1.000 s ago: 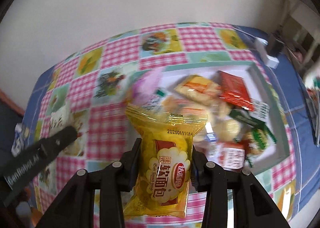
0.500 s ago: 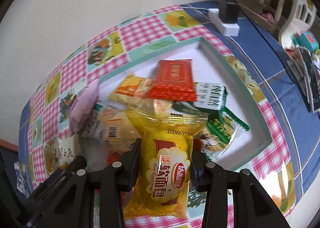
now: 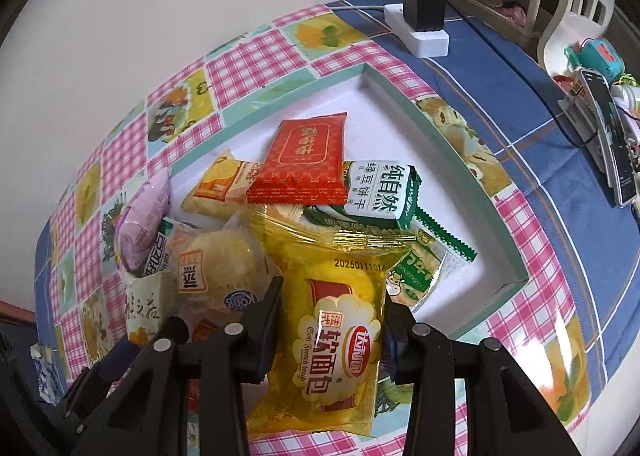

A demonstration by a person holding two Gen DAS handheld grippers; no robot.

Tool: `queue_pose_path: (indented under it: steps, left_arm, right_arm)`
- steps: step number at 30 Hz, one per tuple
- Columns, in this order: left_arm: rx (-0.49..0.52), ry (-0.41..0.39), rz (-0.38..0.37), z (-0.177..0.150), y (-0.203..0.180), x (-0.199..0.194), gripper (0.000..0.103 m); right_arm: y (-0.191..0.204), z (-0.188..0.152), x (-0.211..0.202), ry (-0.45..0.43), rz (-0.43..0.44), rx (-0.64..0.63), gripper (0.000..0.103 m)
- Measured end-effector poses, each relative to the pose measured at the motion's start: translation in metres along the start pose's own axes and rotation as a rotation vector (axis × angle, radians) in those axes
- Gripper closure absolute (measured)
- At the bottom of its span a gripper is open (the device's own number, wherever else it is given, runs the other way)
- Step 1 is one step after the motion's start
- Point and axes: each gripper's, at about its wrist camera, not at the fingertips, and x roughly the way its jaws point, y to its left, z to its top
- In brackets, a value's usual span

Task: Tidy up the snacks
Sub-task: 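Carry the pastry and bread packs over the white tray and open both tools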

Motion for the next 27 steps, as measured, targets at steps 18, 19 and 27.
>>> queue_pose_path:
  steps: [18, 19, 27]
  left_arm:
    - [-0.082, 0.099, -0.129, 0.001, 0.014, 0.018, 0.043]
    - [-0.086, 0.101, -0.118, 0.000, 0.016, 0.019, 0.043]
    - [-0.140, 0.099, -0.071, -0.001, 0.034, 0.020, 0.043]
  right_arm:
    - [0.004, 0.000, 0.005, 0.027, -0.007, -0.014, 0.059]
    - [0.004, 0.000, 0.005, 0.028, -0.009, -0.016, 0.059]
    - [0.010, 0.000, 0.006, 0.030, -0.015, -0.048, 0.059]
